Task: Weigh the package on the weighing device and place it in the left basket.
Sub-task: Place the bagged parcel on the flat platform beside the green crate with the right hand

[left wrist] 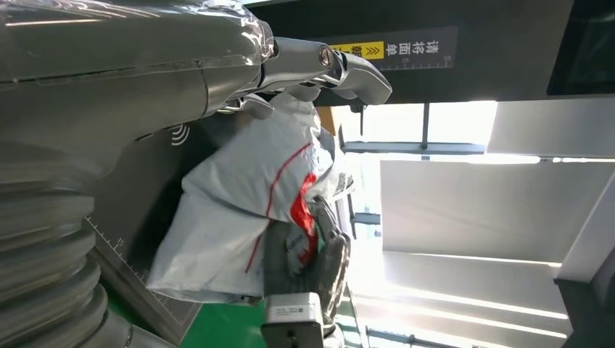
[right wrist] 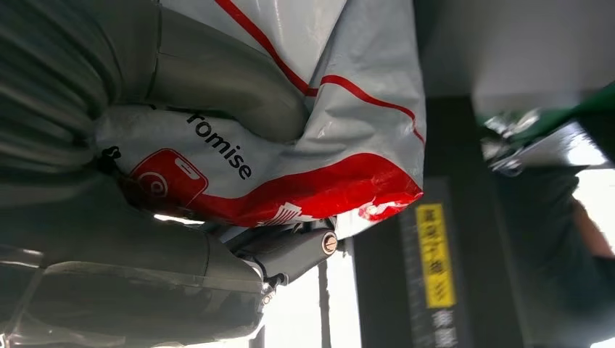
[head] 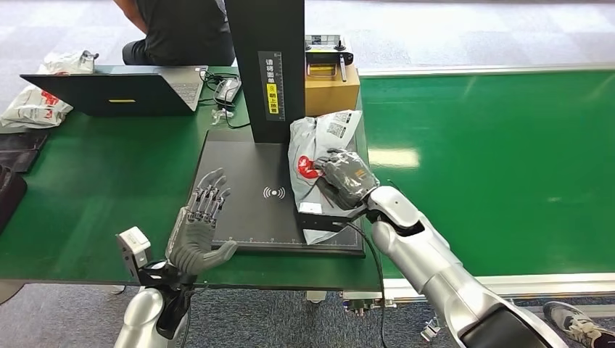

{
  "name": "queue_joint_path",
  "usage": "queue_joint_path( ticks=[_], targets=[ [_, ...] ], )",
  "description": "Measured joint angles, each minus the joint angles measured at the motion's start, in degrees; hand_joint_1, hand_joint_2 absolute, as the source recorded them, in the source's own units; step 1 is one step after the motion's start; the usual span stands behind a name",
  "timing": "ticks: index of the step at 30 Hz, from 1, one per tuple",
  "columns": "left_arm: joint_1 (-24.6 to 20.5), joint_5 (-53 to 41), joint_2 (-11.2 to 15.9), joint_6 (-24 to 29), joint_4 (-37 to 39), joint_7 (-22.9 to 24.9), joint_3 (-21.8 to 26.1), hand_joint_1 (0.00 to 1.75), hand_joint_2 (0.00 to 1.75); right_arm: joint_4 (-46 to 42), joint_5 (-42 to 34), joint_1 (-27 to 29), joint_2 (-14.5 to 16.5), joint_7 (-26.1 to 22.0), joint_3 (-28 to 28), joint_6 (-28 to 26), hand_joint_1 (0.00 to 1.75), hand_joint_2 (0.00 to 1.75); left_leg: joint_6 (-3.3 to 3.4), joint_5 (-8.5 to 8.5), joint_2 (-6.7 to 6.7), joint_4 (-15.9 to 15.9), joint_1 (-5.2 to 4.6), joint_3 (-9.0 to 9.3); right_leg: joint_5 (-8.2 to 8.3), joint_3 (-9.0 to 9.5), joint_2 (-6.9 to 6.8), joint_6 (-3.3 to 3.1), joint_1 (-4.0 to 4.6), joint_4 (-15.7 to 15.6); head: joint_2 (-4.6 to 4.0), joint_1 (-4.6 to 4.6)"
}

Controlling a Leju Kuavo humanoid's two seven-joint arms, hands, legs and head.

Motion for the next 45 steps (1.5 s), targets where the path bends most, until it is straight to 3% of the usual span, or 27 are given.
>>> queue_joint_path(
  ticks=[7,23,33,40,41,44,45],
  targets=[
    [-0.7,0.7,0.0,0.1,1.9,-0.1,-1.0,0.0,1.75,5.2,-2.9,-1.7,3.7,-0.8,3.2,1.5,1.75,1.75,-0.03,0.02,0.0,0.0,0.01,0.03,0.02,0.02,0.0,-0.03,0.01,0.0,0.0,0.01],
    [-1.8,1.0,0.0,0.2,4.5,-0.1,-1.6,0.0,1.75,8.1,-6.2,-1.0,5.6,-3.2,4.0,1.8,1.75,1.75,-0.04,0.02,0.0,0.0,0.01,0.09,0.03,0.06,0.0,-0.04,0.01,0.0,0.0,0.01],
    [-2.7,1.9,0.1,0.2,6.3,-0.5,-2.4,0.0,1.75,2.9,-9.6,3.3,5.3,-8.3,3.2,-3.2,1.75,1.75,-0.04,0.03,0.0,0.0,0.01,0.03,0.03,0.01,0.0,-0.05,0.01,0.0,0.0,0.01],
    [-3.0,2.7,0.2,0.5,7.1,-0.9,-2.6,0.0,1.75,-5.0,-12.5,7.8,4.1,-11.9,0.5,-10.9,1.75,1.75,-0.04,0.02,-0.01,0.0,0.0,-0.07,0.03,-0.08,-0.01,-0.04,-0.01,0.0,0.0,0.01],
    [-3.1,2.8,0.2,0.6,7.1,-0.9,-2.7,0.0,1.75,-6.2,-12.5,8.2,4.0,-11.6,0.1,-11.2,1.47,1.75,-0.04,0.02,-0.01,0.0,0.0,-0.08,0.03,-0.09,-0.01,-0.04,-0.01,0.0,0.0,0.01],
    [-3.1,2.9,0.4,0.9,7.2,-0.9,-2.9,0.0,1.75,-8.2,-11.8,8.8,3.5,-9.0,-0.8,-11.1,0.19,1.75,-0.04,0.02,-0.01,0.0,-0.01,-0.09,0.03,-0.09,-0.01,-0.04,-0.02,0.0,0.0,0.01],
    [-3.0,2.9,0.5,1.1,7.2,-1.0,-2.9,0.0,1.75,-8.4,-11.6,8.8,3.3,-7.7,-1.1,-10.8,0.03,1.75,-0.04,0.02,-0.01,0.0,-0.01,-0.09,0.03,-0.08,-0.01,-0.04,-0.02,0.0,0.0,0.01]
  ],
)
